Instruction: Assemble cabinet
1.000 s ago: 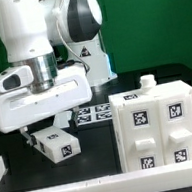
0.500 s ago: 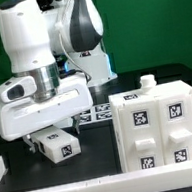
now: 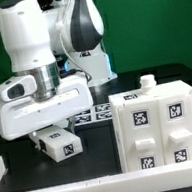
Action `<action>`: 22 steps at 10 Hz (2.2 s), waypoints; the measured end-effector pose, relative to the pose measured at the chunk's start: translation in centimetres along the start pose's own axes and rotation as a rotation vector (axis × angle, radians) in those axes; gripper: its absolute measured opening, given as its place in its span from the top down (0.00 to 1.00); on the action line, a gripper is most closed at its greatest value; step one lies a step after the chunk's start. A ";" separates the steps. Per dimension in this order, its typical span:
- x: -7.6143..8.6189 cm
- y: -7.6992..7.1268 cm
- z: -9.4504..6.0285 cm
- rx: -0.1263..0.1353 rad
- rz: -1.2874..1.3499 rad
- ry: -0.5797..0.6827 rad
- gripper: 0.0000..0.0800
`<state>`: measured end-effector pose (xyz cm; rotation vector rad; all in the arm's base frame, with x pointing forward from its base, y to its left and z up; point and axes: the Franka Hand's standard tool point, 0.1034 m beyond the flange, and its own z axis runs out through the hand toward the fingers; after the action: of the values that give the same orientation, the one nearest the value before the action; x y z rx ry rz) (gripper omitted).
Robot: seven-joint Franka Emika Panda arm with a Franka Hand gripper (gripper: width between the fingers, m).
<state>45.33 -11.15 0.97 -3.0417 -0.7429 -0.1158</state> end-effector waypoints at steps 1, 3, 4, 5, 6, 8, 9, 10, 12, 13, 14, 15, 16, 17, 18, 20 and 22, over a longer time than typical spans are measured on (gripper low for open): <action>0.3 0.1 -0.4 -0.008 -0.003 0.009 0.31; 1.8 -0.3 -3.2 -0.015 -0.024 0.028 0.31; 2.8 -0.7 -4.8 -0.023 -0.035 0.044 0.31; 4.3 -1.2 -7.0 -0.024 -0.034 0.056 0.30; 6.1 -2.0 -9.7 -0.030 -0.029 0.074 0.30; 10.7 -4.3 -13.8 -0.026 0.076 0.089 0.30; 13.4 -5.1 -15.3 -0.020 0.113 0.087 0.30; 15.9 -5.5 -16.3 -0.021 0.153 0.086 0.30; 19.3 -5.2 -16.7 -0.016 0.183 0.087 0.30; 19.1 -5.2 -16.5 -0.015 0.183 0.083 0.30; 19.1 -5.2 -16.4 -0.015 0.182 0.083 0.30; 19.1 -5.2 -16.4 -0.014 0.182 0.082 0.30; 19.1 -5.3 -16.3 -0.014 0.182 0.081 0.30; 19.1 -5.4 -16.2 -0.013 0.180 0.080 0.30; 19.6 -5.9 -16.1 -0.007 0.172 0.081 0.30; 21.2 -6.5 -15.4 0.004 0.165 0.086 0.30; 21.8 -7.2 -14.7 0.013 0.170 0.082 0.30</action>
Offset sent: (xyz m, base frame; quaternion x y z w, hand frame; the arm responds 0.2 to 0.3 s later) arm 0.0133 0.0324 0.0670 -0.0004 0.0240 -0.0057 0.9997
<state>60.26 4.86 17.19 -3.0492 -0.4760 -0.2308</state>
